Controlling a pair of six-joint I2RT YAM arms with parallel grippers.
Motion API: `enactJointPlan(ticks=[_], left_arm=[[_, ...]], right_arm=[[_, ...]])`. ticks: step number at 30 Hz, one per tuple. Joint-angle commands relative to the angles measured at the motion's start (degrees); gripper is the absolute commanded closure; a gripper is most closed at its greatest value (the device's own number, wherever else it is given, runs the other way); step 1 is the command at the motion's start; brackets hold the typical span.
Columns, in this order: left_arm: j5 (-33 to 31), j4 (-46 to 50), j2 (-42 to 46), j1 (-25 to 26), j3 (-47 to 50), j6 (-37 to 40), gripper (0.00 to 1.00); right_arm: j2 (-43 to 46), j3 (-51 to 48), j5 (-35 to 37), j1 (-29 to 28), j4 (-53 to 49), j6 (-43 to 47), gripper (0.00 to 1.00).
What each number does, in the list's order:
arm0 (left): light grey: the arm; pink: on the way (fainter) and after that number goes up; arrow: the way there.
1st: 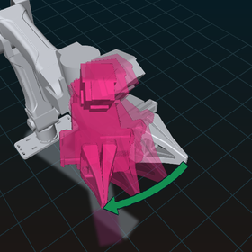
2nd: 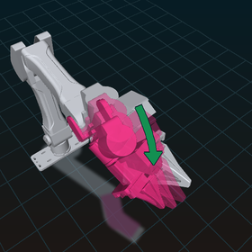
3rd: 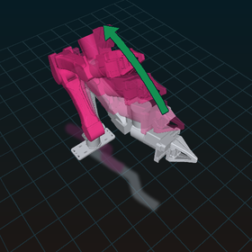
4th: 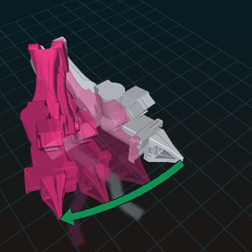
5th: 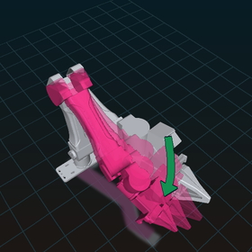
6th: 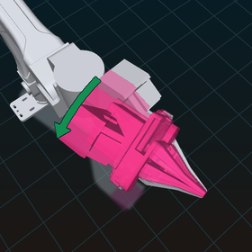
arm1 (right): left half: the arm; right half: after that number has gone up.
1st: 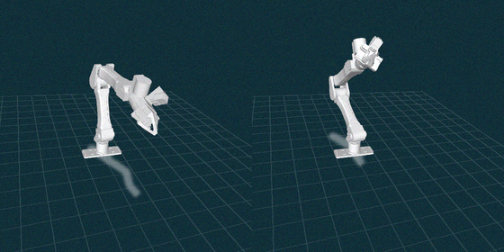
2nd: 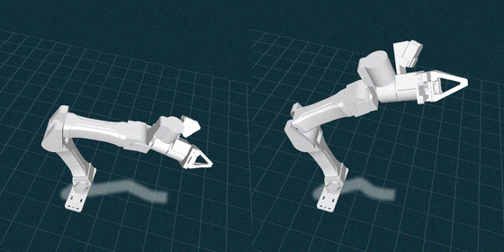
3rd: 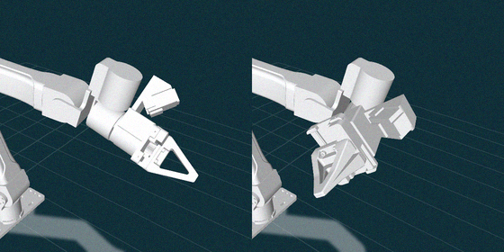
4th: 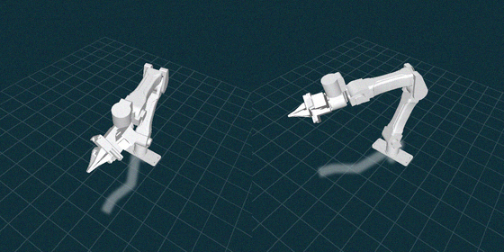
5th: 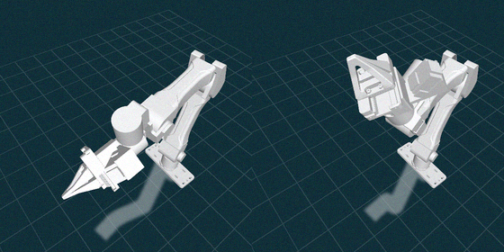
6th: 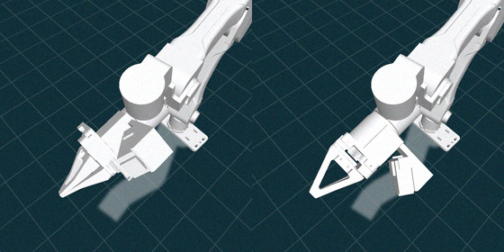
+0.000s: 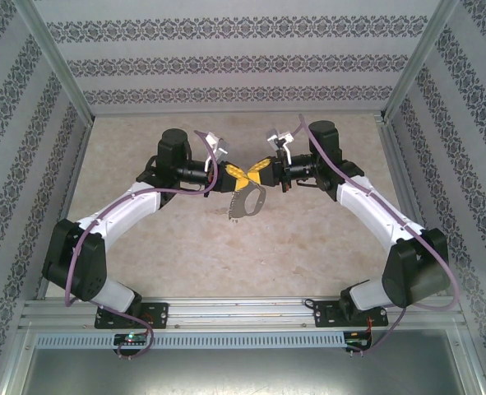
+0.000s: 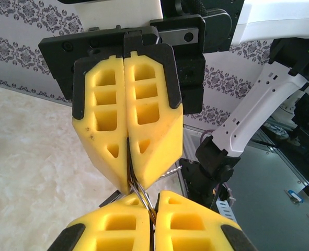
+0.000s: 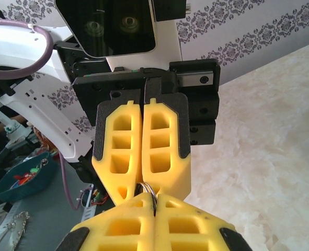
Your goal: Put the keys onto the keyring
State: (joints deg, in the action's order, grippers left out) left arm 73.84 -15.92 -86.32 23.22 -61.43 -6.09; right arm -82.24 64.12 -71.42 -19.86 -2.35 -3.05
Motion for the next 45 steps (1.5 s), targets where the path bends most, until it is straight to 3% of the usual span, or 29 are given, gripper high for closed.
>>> enactJointPlan(ticks=[1,6,10,17,23,34,45], left_arm=[[-2.7,-2.8,0.3,-0.3,-2.0,0.0,0.93],[-9.1,-17.5,3.2,-2.1,3.7,-7.7,0.51],[-15.8,-28.5,5.8,-3.8,8.1,-16.0,0.35],[-26.1,-30.3,8.4,-3.7,10.7,-26.1,0.34],[-24.1,-39.1,4.5,-3.5,12.6,-34.6,0.40],[-17.8,-40.5,-2.3,-1.4,10.6,-36.2,0.50],[-15.3,-48.2,-5.3,0.3,9.6,-39.2,0.50]], right_arm=[[0.9,-0.5,1.1,-0.5,1.5,0.1,1.00],[4.0,-3.6,11.7,0.8,8.7,-5.6,1.00],[5.3,-5.6,15.2,1.7,13.2,-9.0,1.00],[5.5,-7.3,17.7,1.6,17.2,-11.9,1.00],[6.2,-9.9,18.2,1.5,23.0,-15.5,1.00],[8.7,-11.5,17.1,0.6,23.1,-15.9,1.00],[8.6,-11.3,16.6,-0.3,22.0,-15.0,1.00]])
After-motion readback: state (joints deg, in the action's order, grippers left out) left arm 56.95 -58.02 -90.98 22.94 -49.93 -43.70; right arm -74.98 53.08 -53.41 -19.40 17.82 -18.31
